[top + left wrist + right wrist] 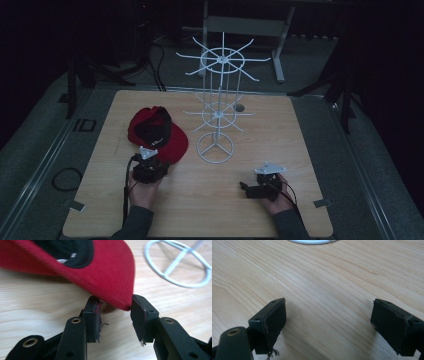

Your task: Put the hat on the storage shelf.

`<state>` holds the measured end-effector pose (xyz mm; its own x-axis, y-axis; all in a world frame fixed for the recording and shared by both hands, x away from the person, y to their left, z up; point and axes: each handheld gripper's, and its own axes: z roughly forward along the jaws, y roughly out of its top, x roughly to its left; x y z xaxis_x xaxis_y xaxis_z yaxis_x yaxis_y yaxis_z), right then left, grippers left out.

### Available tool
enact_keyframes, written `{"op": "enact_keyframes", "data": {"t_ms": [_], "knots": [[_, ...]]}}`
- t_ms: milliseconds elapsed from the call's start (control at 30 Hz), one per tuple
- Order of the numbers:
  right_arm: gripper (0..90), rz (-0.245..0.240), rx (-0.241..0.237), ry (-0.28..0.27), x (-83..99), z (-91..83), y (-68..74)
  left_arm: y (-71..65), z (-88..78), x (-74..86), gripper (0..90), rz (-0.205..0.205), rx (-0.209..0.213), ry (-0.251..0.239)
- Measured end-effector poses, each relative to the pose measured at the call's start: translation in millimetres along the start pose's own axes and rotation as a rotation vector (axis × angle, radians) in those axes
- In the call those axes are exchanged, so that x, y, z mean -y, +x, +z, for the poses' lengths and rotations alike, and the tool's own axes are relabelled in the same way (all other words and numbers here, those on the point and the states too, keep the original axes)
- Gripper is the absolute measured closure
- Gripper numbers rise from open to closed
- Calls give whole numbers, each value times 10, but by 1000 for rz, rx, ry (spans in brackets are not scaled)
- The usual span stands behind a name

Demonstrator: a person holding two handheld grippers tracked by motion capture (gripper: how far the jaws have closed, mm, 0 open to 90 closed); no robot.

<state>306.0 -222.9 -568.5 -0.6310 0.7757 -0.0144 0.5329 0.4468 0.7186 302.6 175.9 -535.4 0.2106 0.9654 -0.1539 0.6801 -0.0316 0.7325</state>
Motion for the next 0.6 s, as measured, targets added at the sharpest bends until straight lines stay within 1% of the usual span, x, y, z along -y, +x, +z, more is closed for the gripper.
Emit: {"op": "enact_keyframes", "data": {"t_ms": [100, 133, 200, 300, 367, 433, 600], "knots": [[129, 0, 0, 0, 0, 0, 0, 104, -6, -47, 599, -27, -10, 0], [129, 0, 0, 0, 0, 0, 0, 136, 16, -67, 588, -37, 7, 8], [129, 0, 0, 0, 0, 0, 0, 156, 62, -86, 568, -52, 26, 13], [129, 0, 0, 0, 0, 0, 0, 160, 149, -93, 560, -52, 43, 24], [129, 0, 0, 0, 0, 0, 0, 169, 220, -95, 557, -61, 63, 29], [129, 0, 0, 0, 0, 0, 0, 178, 275, -101, 557, -69, 73, 27], [129, 0, 0, 0, 0, 0, 0, 193, 382, -129, 555, -47, 76, 29]]}}
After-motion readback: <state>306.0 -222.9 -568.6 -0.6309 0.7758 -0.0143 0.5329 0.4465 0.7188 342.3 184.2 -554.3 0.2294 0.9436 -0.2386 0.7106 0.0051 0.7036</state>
